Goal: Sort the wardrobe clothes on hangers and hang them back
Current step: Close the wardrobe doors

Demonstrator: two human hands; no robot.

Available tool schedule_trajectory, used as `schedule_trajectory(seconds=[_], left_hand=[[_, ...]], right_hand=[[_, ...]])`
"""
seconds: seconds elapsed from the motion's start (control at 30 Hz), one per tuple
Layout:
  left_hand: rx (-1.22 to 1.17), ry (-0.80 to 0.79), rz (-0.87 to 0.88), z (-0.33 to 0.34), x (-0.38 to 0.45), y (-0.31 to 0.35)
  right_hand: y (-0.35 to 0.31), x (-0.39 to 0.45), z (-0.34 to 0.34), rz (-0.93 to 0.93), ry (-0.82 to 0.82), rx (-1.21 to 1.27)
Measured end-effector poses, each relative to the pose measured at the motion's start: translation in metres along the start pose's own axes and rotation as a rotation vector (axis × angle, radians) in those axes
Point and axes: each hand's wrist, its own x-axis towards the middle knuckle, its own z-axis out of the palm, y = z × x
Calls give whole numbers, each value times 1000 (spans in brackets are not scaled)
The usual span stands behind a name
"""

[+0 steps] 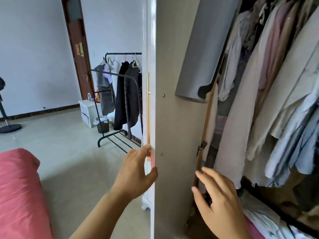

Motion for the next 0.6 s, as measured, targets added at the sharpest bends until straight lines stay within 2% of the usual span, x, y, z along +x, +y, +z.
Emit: schedule_trajectory(seconds=[0.17, 0.27, 0.4, 0.5, 0.6], left_hand=[[-2, -68, 290, 22, -13, 45], [-48, -45, 439, 33, -3, 61], [-63, 0, 515, 46, 8, 74], [-80, -57, 535, 64, 13, 83], [-178, -97, 515, 85, 18, 95]], right_hand=[[6, 3, -21, 100, 56, 6], [16, -1, -35, 135, 105, -36], [36, -11, -56, 198, 197, -94], [56, -19, -73, 268, 259, -141], [73, -26, -92, 366, 349, -46]])
